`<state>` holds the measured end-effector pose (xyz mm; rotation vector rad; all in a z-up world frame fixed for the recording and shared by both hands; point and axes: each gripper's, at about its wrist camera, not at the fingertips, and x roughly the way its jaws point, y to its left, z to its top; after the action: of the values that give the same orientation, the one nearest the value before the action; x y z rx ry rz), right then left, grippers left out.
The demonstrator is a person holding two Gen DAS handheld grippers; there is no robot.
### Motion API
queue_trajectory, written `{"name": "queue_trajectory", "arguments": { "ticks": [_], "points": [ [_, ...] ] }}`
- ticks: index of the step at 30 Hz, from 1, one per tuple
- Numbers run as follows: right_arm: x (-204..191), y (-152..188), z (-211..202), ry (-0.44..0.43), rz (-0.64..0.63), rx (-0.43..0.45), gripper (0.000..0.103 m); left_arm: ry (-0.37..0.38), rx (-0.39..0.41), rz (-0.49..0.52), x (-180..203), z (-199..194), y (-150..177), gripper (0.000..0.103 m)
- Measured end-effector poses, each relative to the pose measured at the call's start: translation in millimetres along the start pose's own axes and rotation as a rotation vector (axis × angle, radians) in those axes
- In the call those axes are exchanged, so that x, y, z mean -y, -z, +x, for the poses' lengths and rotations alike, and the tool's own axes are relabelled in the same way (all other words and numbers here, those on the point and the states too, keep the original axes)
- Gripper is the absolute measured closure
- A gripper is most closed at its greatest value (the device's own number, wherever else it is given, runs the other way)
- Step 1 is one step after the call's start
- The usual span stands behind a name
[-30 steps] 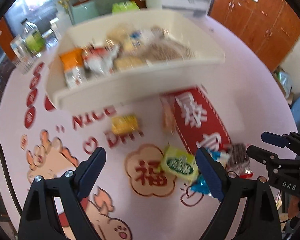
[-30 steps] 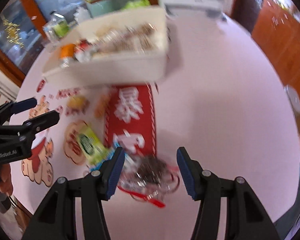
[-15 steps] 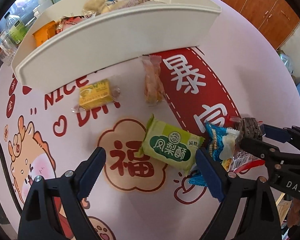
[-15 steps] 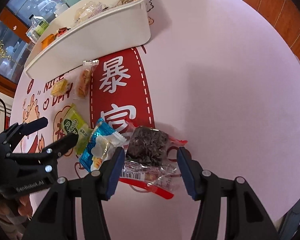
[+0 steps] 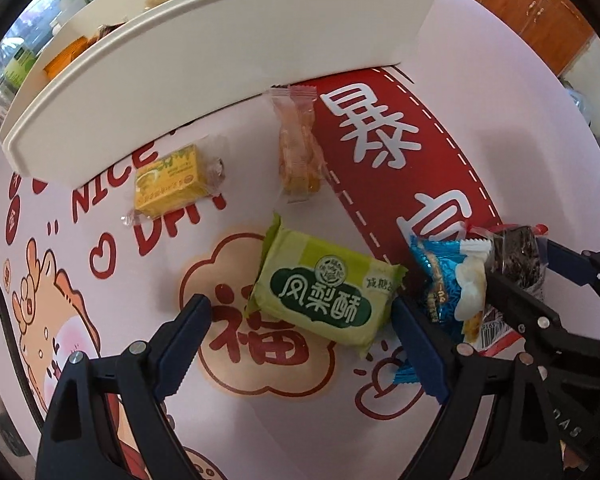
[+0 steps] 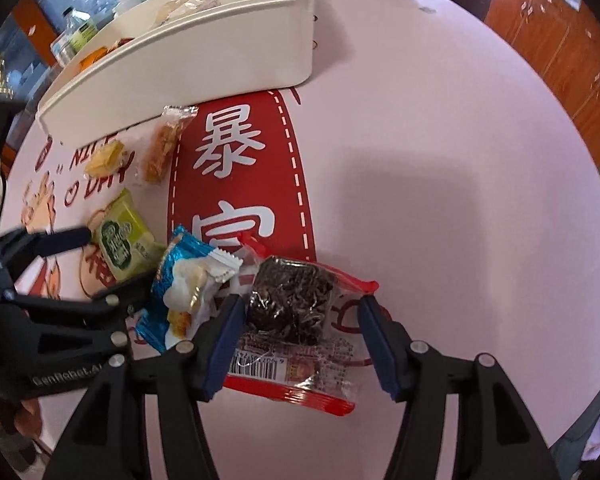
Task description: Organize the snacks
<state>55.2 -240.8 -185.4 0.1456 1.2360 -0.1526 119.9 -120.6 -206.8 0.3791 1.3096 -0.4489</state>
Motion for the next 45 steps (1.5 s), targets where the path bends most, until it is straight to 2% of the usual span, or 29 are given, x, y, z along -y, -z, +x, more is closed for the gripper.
{"name": "queue_trajectory", "arguments": {
  "ticks": [2,6,9,12,14,24,30,31,32,33,40,45],
  "points": [
    [-0.9,3.0,-1.0,-0.005,0.016,0.014,0.048,0.0,0.001,0.015,4.2,0.7,-2.5,0.014],
    [-2.0,7.3,-2.3,-0.02,0.032,0.025,0.051,0.027,0.028,0.054,17.9,-5.8,-7.0,0.044],
    [-0.9,11.9,-3.9,-0.033,0.038,0.03,0.051,0.022,0.042,0.077,26.9,-7.3,-7.1,0.05],
    [3.7,16.5,-7.7,-0.044,0.048,0.033,0.052,0.016,0.052,0.076,28.4,-8.3,-5.8,0.051],
    [2.5,18.3,-11.5,-0.056,0.045,0.041,0.061,0.008,0.055,0.072,29.4,-9.0,-4.2,0.052],
    [-0.1,22.4,-17.1,-0.058,0.049,0.05,0.061,0.024,0.074,0.025,11.2,-28.5,32.2,0.052],
    [-7.8,22.1,-37.6,-0.072,0.028,0.092,0.062,0.035,0.124,0.0,-6.6,-52.7,44.0,0.052],
    [-10.9,20.2,-43.4,-0.076,0.023,0.107,0.069,0.037,0.134,-0.003,-10.0,-59.3,44.4,0.052],
    [-9.9,19.5,-47.3,-0.081,0.017,0.113,0.089,0.039,0.147,-0.009,-12.2,-66.4,45.2,0.052],
    [-11.1,17.0,-51.9,-0.105,0.013,0.118,0.102,0.042,0.158,-0.014,-18.0,-72.0,33.6,0.052],
    [-24.0,-2.5,-73.3,-0.148,-0.03,0.187,0.102,0.035,0.232,-0.065,-37.8,-118.9,25.4,0.052],
    [-10.7,-7.9,-77.2,-0.217,0.003,0.201,0.102,0.03,0.251,-0.105,-51.3,-129.4,24.1,0.052]
  ]
}}
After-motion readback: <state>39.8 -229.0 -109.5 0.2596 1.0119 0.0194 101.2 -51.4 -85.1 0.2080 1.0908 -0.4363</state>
